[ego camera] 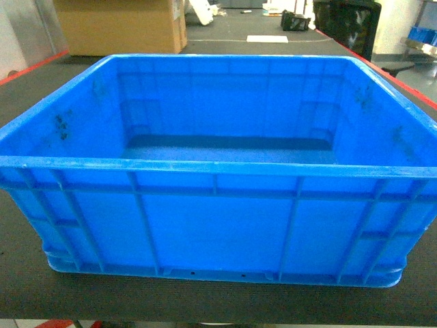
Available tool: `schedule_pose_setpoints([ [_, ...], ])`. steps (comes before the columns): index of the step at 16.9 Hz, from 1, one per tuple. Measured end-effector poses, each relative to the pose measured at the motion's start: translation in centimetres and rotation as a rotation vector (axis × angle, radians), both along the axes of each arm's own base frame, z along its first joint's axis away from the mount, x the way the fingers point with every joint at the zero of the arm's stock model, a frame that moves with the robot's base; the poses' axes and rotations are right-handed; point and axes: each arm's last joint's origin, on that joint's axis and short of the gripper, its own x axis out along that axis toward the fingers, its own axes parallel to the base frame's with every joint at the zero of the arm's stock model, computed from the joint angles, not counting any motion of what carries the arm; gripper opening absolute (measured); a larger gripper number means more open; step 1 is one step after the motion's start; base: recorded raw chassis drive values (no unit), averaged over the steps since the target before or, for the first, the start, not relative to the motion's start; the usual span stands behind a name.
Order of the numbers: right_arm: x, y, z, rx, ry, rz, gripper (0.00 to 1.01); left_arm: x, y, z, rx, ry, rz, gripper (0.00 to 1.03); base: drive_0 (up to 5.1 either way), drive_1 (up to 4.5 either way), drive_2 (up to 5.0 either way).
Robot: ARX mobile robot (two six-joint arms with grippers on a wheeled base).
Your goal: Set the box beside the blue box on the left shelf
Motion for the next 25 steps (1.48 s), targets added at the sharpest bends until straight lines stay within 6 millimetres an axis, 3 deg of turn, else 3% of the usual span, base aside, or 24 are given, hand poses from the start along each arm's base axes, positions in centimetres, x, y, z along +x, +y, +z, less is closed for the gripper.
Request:
schedule_pose_setpoints([
  [25, 0.00, 0.00, 0.00, 0.000, 0.000, 0.000, 0.98, 0.00, 0.00, 0.00, 0.000, 0.000, 0.000, 0.98, 0.0, 0.00, 0.0],
])
